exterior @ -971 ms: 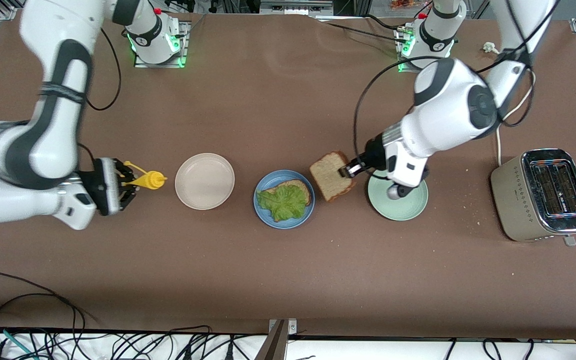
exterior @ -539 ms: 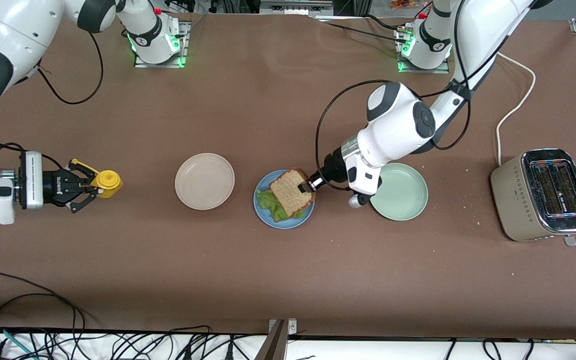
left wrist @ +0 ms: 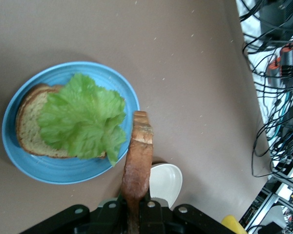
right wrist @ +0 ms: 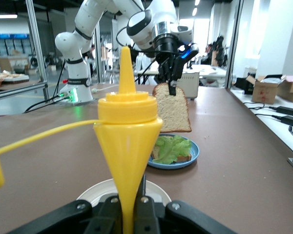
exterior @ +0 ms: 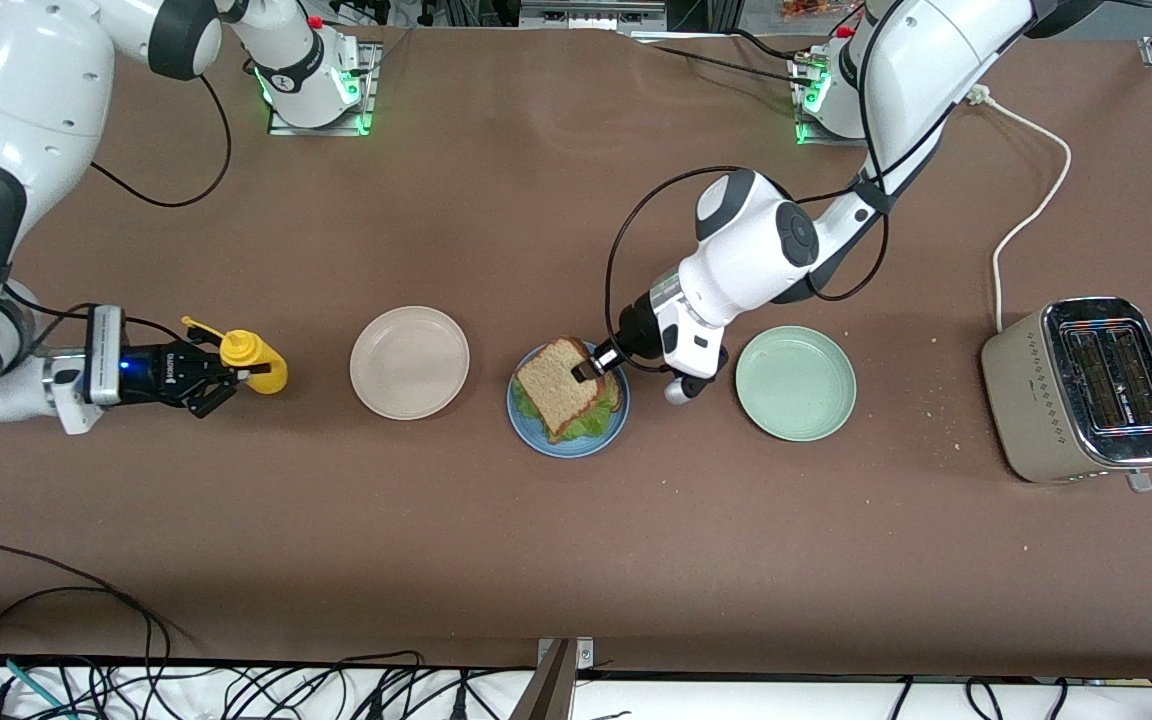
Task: Make sandwich in blue plate with both arms
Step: 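Bring the bread over the blue plate while the right gripper withdraws the mustard, then lower the bread onto the lettuce while the right gripper sets down the mustard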
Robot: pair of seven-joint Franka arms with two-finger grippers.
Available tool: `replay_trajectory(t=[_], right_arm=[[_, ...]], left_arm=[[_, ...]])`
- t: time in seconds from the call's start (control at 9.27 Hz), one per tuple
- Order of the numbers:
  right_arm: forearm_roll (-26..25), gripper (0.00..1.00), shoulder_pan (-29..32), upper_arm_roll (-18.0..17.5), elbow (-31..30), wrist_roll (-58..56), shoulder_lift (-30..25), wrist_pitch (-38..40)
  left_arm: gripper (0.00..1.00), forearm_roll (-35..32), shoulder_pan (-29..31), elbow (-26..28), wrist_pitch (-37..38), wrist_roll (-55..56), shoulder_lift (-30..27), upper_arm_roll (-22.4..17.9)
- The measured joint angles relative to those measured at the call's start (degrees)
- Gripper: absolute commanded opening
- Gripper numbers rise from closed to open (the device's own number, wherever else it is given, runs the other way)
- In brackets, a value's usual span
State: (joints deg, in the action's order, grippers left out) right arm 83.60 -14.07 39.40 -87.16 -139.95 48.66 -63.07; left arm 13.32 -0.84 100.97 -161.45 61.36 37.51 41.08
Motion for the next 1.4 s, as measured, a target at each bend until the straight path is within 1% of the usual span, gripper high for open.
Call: replay_trajectory(t=[0.11,0.22,0.32,0.43,0.54,0.65,0.86,1.29,1.4], right_arm=[[0.64,0.00,1.78,-1.91,-1.94,-2.19,1.18,0.26],[0.84,0.00,2.94,-2.98,-3.91,-3.44,2.07,0.46],[0.90,0.00,4.02,-4.47,-5.47,-5.32,2.75,0.50],[0.90,0.00,4.57,-5.61,-6.91,-7.64,3.46,0.49],[0.91,0.00,4.65,-6.12,-8.30,-9.91,4.05,0.49],[0.91,0.00,4.79,-6.75,-9.28,-12.30,4.45,0.46],[0.89,0.00,4.84,-7.24,-9.69,-15.76,5.69,-0.45],[1.45,0.01,4.84,-7.56,-9.67,-16.18,8.59,-1.01],[1.72,0.26,4.83,-7.63,-9.65,-16.18,8.61,-1.87]], left_arm=[[0.00,-0.28,-0.52,0.90,-0.37,-0.03,0.11,-0.17],[0.00,-0.36,-1.16,1.10,-0.48,-0.07,0.28,-0.69],[0.00,-0.58,-2.50,1.09,-0.64,-0.11,0.39,-2.16],[0.00,-0.63,-4.99,1.07,-1.60,-0.10,0.49,-4.80],[0.00,-0.63,-7.67,1.06,-4.15,-0.01,0.77,-7.20],[0.00,-0.62,-9.39,0.96,-6.89,0.07,1.12,-8.51],[0.00,-0.62,-9.70,0.76,-7.45,0.33,1.25,-8.96],[0.00,-0.62,-9.79,0.29,-8.71,2.13,1.33,-9.10],[0.00,-0.62,-9.79,0.16,-8.74,2.75,1.34,-9.16]])
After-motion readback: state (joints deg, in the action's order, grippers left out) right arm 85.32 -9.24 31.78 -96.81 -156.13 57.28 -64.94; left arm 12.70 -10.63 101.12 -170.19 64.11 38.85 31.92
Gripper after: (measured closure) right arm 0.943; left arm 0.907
